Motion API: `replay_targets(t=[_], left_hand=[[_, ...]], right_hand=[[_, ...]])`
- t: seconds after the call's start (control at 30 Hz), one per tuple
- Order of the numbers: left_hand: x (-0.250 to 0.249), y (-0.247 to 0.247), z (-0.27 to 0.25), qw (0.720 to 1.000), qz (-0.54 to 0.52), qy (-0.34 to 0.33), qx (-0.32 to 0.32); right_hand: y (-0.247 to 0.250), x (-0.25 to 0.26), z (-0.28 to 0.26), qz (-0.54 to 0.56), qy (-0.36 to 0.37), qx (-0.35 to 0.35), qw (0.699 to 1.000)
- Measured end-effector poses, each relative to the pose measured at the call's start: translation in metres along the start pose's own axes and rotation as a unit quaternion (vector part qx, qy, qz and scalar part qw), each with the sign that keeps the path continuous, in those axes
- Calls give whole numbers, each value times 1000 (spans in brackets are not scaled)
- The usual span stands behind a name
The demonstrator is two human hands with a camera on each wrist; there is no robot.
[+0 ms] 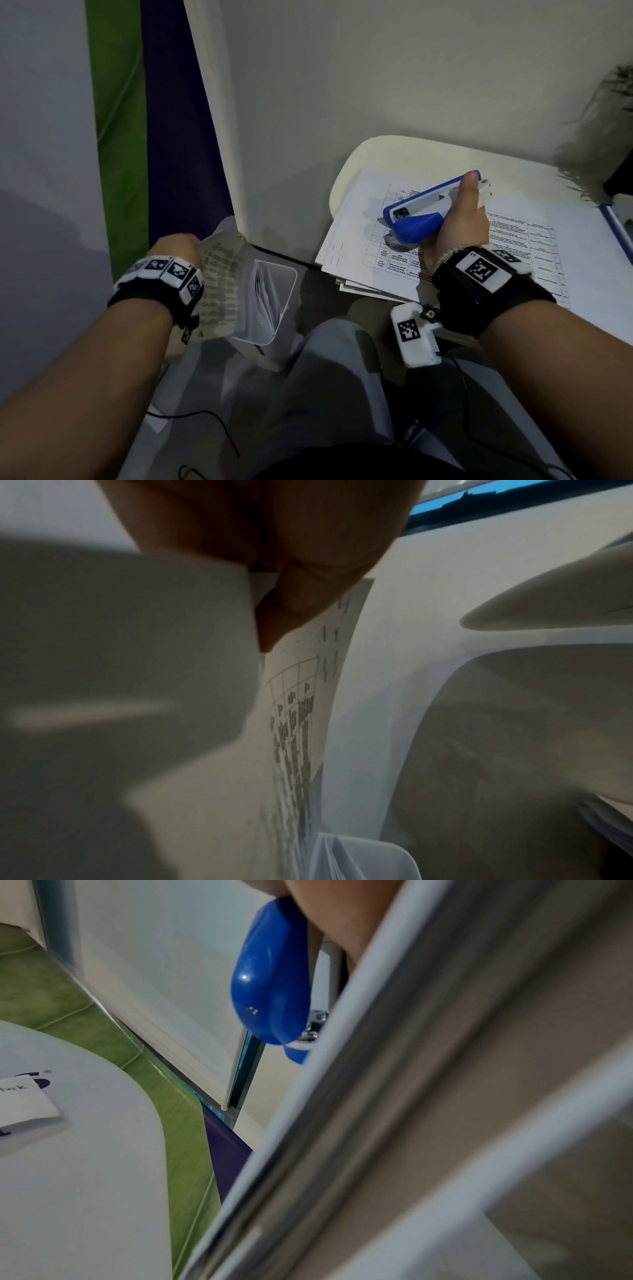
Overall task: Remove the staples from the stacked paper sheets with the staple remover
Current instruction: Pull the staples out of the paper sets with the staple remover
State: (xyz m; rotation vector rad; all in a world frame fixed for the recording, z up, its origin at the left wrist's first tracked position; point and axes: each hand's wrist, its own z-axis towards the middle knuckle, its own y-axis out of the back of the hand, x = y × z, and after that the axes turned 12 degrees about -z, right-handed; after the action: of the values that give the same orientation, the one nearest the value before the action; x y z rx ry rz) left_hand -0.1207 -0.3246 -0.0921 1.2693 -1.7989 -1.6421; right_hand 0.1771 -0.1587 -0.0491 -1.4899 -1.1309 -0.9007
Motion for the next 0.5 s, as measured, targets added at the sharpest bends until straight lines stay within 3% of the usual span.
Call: replay_targets(t=[0.1, 0.37, 0.5], left_hand=[[5, -17, 11, 996, -24, 31, 81], [14, -45, 7, 991, -128, -30, 31], [9, -48, -1, 987, -134, -50, 71]], right_hand=[[1, 0, 0, -7, 4, -3, 1000], [0, -1, 1, -3, -2, -7, 1000], [0, -1, 0, 1, 2, -9, 1000]])
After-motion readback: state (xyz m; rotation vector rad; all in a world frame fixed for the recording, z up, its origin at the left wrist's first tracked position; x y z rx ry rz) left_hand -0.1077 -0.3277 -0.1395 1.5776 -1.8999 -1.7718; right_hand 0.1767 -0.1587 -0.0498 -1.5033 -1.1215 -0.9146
